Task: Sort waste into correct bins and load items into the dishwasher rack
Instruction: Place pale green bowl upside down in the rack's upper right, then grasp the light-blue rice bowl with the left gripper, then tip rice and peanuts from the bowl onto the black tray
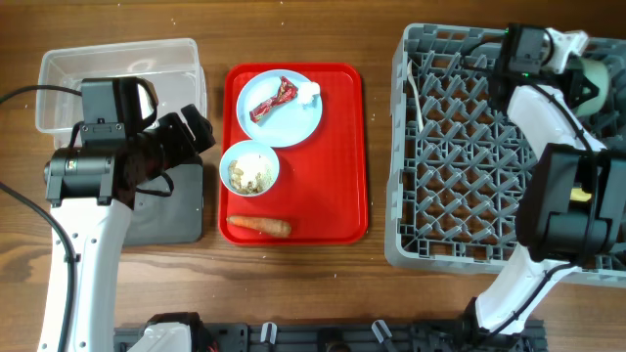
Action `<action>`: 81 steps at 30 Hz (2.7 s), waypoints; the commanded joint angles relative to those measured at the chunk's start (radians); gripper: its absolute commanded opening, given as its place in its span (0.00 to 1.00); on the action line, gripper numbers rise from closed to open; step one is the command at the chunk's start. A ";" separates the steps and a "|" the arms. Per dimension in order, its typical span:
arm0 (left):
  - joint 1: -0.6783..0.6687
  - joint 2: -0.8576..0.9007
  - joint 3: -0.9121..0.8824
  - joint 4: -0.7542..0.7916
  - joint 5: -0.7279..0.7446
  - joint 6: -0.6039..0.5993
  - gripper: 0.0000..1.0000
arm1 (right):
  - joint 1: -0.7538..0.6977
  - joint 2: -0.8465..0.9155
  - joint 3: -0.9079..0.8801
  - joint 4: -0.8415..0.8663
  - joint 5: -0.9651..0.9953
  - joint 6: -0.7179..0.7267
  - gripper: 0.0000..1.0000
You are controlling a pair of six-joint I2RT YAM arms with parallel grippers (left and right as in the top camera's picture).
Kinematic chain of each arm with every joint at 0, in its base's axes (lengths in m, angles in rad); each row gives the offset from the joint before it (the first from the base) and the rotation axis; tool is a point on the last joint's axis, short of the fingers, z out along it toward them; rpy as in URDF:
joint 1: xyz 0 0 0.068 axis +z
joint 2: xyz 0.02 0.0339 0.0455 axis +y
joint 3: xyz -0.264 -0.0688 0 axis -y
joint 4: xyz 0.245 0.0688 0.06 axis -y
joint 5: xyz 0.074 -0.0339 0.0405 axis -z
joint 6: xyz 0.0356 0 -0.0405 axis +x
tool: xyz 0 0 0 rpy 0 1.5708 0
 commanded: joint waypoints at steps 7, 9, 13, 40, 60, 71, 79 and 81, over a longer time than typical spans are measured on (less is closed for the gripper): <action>0.005 -0.001 0.005 -0.001 -0.009 0.005 1.00 | 0.127 -0.181 -0.004 -0.221 -0.349 0.134 0.72; 0.005 -0.001 0.005 -0.002 -0.009 0.005 1.00 | 0.132 -0.284 -0.004 -0.279 -0.543 0.126 0.79; 0.005 -0.001 0.005 -0.003 -0.009 0.005 1.00 | 0.176 -0.466 -0.004 -0.399 -1.100 0.098 0.79; -0.469 0.588 0.005 0.242 -0.114 -0.025 0.75 | 0.253 -0.487 -0.004 -0.706 -1.562 0.257 0.78; -0.494 0.660 0.002 0.262 -0.114 -0.025 0.04 | 0.253 -0.487 -0.004 -0.736 -1.562 0.258 0.78; -0.465 0.477 0.052 0.134 -0.141 -0.024 0.04 | 0.253 -0.487 -0.004 -0.744 -1.562 0.258 0.78; -0.163 0.264 0.052 -0.029 -0.097 0.057 0.04 | 0.253 -0.487 -0.004 -0.743 -1.562 0.258 0.78; -0.059 0.231 0.052 -0.033 0.015 0.122 0.04 | 0.253 -0.487 -0.004 -0.743 -1.562 0.258 0.77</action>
